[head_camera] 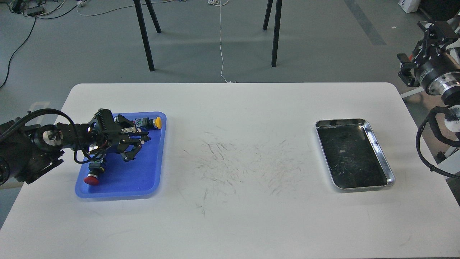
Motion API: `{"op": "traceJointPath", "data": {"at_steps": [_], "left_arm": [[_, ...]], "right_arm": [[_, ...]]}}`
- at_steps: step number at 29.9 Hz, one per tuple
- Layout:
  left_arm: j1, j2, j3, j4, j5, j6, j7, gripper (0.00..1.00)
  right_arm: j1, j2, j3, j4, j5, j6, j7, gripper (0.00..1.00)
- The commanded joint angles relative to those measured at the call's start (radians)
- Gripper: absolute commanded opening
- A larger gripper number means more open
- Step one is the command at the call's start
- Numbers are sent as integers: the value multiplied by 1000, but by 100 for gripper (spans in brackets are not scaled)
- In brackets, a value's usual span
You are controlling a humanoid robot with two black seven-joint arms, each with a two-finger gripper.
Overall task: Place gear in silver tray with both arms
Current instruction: 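Close the left gripper on a small black gear in the blue tray, then lift the gear with the left gripper and release it on the table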
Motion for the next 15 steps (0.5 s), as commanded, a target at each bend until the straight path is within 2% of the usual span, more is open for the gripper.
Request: {"op": "traceJointPath", "data": {"at_steps": [1, 10, 15], "left_arm": [[-20, 36, -4, -9, -3, 0, 0, 11], [-131, 76, -18, -13, -137, 0, 0, 13], [-142, 59, -22, -14, -296, 0, 0, 13]], "right_arm": [[0, 0, 0, -1, 0, 0, 1, 98], [1, 0, -32, -10, -2, 3, 1, 98], [0, 0, -34, -18, -9, 3, 1, 98]]}}
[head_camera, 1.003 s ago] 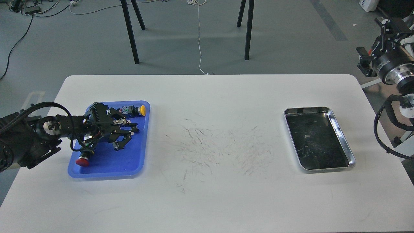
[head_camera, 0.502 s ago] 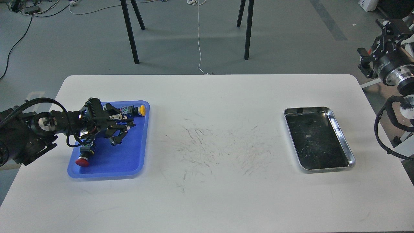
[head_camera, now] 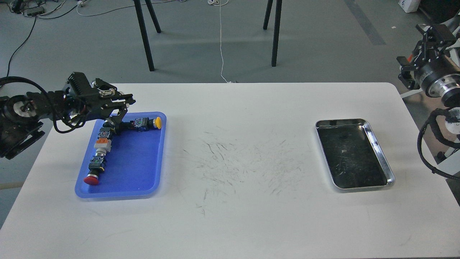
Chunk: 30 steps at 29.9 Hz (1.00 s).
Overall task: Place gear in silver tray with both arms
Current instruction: 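Lift the gear with the left gripper and release it on the table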
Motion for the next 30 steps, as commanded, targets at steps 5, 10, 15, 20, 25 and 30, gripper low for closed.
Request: {"op": "traceJointPath", "data": {"at_steps": [5, 10, 15, 20, 25, 30], "left_arm": [[-8, -71, -28, -3, -222, 0, 0, 13], [-17, -105, -143, -66, -348, -47, 0, 14], [-46, -138, -287, -161, -469, -188, 0, 15], [-44, -195, -445, -219, -551, -323, 0, 15], [-34, -283, -521, -221, -559, -409, 0, 16], [-3, -385, -537, -219, -614, -456, 0, 16]], "right_arm": [[0, 0, -7, -1, -9, 1, 1, 98], [0, -8, -30, -1, -9, 3, 3, 98], [-1, -20, -32, 2, -9, 4, 4, 98], [-1, -20, -32, 1, -9, 15, 3, 98], [-13, -20, -32, 1, -9, 17, 4, 98], [-27, -20, -33, 2, -9, 18, 6, 98]]}}
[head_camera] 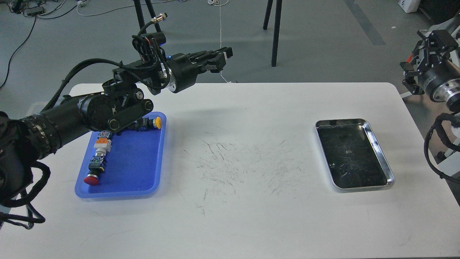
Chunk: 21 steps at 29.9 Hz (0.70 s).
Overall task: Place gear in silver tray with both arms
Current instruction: 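Lift the gear with the left gripper and release it on the table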
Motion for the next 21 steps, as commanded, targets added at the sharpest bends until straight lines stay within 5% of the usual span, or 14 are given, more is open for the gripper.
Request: {"op": "traceJointPath", "data": {"at_steps": [1, 6, 21], "left_arm": [[36, -85, -9, 3, -26, -23, 0, 16], [110, -202, 5, 17, 0, -18, 0, 17], [202, -202, 164, 56, 266, 34, 0, 18]], "right_arm": [[-13, 0, -1, 0, 0, 0, 2, 98], [-21, 0, -1, 0, 0, 2, 2, 98], [-29, 3, -1, -1, -1, 2, 2, 98]]}}
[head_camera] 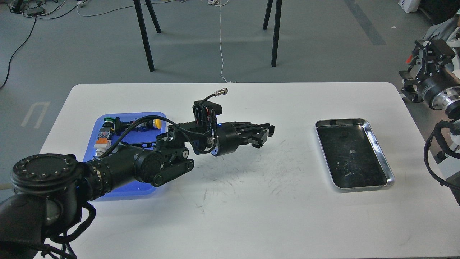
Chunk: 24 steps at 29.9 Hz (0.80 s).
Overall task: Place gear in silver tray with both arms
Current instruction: 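Lift the gear with the left gripper and release it on the table, then raise the left arm up and away from the table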
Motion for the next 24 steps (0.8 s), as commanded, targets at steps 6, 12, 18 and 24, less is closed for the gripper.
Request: {"op": "traceJointPath", "data": {"at_steps": [6, 12, 18, 24], "left_arm": [[10, 0, 51, 2, 18, 6, 0, 18], [10, 0, 44, 5, 17, 3, 0, 24], [5, 0, -8, 8, -29, -2, 0, 57], [4, 0, -83, 53, -193, 3, 0, 81]], "right_arm": [[0, 3, 0, 0, 0, 0, 0, 98], [0, 3, 0, 0, 0, 0, 0, 98], [-1, 5, -1, 0, -14, 0, 0, 98], [-31, 8, -3, 5, -25, 0, 0, 98]]}}
